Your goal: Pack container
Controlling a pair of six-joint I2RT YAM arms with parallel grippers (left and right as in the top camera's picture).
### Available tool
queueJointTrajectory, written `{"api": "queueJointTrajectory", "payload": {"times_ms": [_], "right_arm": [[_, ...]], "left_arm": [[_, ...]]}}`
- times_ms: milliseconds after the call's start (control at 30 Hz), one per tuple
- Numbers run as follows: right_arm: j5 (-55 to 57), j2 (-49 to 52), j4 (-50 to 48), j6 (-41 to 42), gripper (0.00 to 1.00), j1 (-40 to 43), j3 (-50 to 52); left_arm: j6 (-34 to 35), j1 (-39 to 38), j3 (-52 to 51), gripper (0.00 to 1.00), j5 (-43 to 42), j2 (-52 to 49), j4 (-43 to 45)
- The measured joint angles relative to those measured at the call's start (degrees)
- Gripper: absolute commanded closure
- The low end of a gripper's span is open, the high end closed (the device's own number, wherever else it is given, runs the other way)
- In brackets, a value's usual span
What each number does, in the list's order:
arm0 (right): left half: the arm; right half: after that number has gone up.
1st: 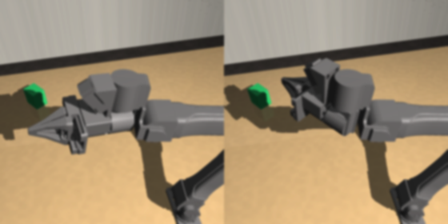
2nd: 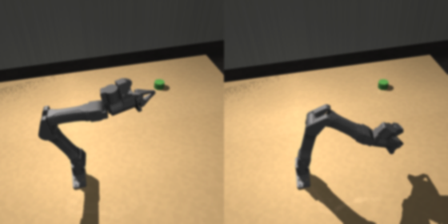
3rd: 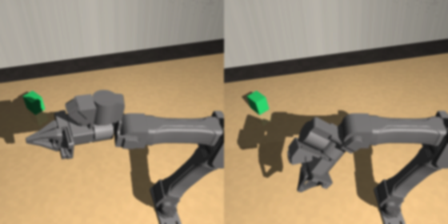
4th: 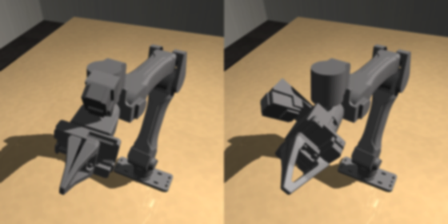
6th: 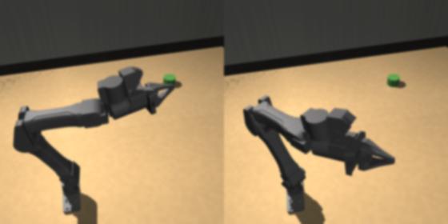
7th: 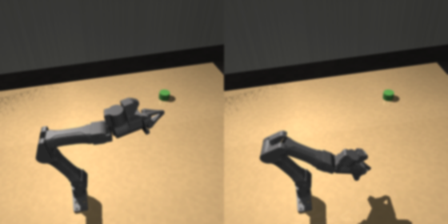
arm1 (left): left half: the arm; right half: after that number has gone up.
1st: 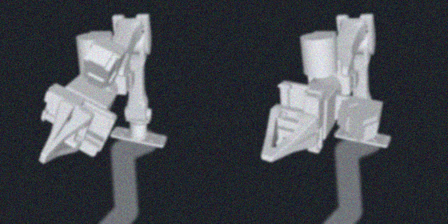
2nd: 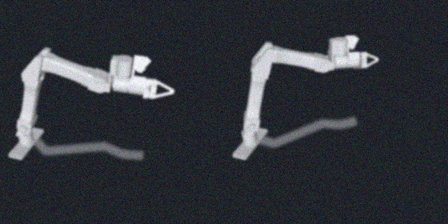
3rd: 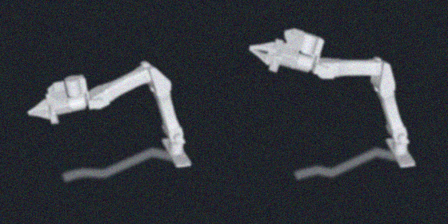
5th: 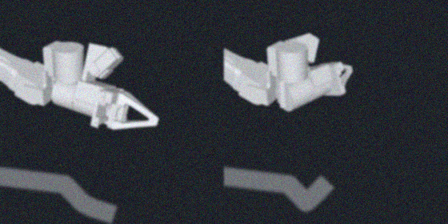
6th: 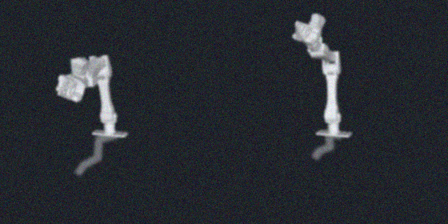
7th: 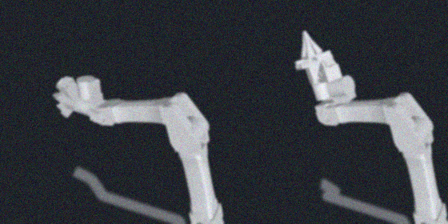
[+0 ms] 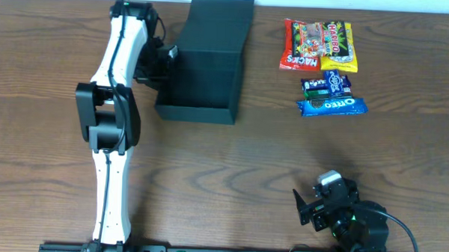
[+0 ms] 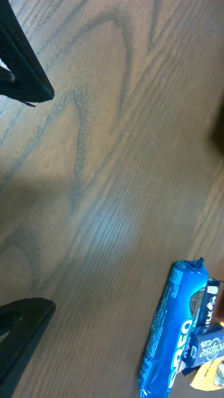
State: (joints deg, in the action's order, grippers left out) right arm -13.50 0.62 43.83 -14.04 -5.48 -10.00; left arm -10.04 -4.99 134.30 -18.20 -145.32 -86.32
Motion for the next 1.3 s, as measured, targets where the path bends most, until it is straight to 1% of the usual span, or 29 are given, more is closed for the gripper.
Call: {"api": "queueJointTrajectory", "payload": {"times_ms": [133,300,400,633,833,867,900,933,967,1100,1300], "right_arm": [[0.0,0.0,0.0,0.0,0.01,0.0,0.0],[0.0,0.0,0.0,0.0,0.01,0.0,0.0],[0.0,0.0,0.0,0.0,0.01,0.0,0.0],[0.0,0.0,0.0,0.0,0.01,0.0,0.0],[0.0,0.0,0.0,0.0,0.01,0.0,0.0],[0.0,0.0,0.0,0.0,0.01,0.0,0.0],[0.0,0.0,0.0,0.0,0.01,0.0,0.0],[0.0,0.0,0.0,0.0,0.01,0.0,0.0],[0.0,0.0,0.0,0.0,0.01,0.0,0.0],[0.0,0.0,0.0,0.0,0.01,0.0,0.0],[0.0,0.0,0.0,0.0,0.01,0.0,0.0]], "left_arm": [[5.3,-3.0,0.0,0.95,2.1,0.0,-0.2],[12.8,-7.4,0.2,0.94,9.1,0.1,-0.2],[15.6,-9.4,0.2,0.94,11.4,0.1,-0.6],[18.7,-12.0,0.2,0.94,13.1,0.1,-1.6],[18.9,-12.1,0.2,0.94,13.1,0.1,-2.4],[18.8,-12.1,0.2,0.86,13.1,0.1,-2.5],[18.3,-12.1,0.3,0.6,13.2,0.1,-2.7],[17.8,-12.1,0.3,0.24,13.0,0.1,-3.7],[17.3,-12.1,0.3,0.05,12.8,0.1,-4.3],[15.9,-12.3,-0.1,0.05,12.6,0.1,-5.9],[14.4,-12.3,-0.2,0.05,12.6,0.5,-5.0]]}}
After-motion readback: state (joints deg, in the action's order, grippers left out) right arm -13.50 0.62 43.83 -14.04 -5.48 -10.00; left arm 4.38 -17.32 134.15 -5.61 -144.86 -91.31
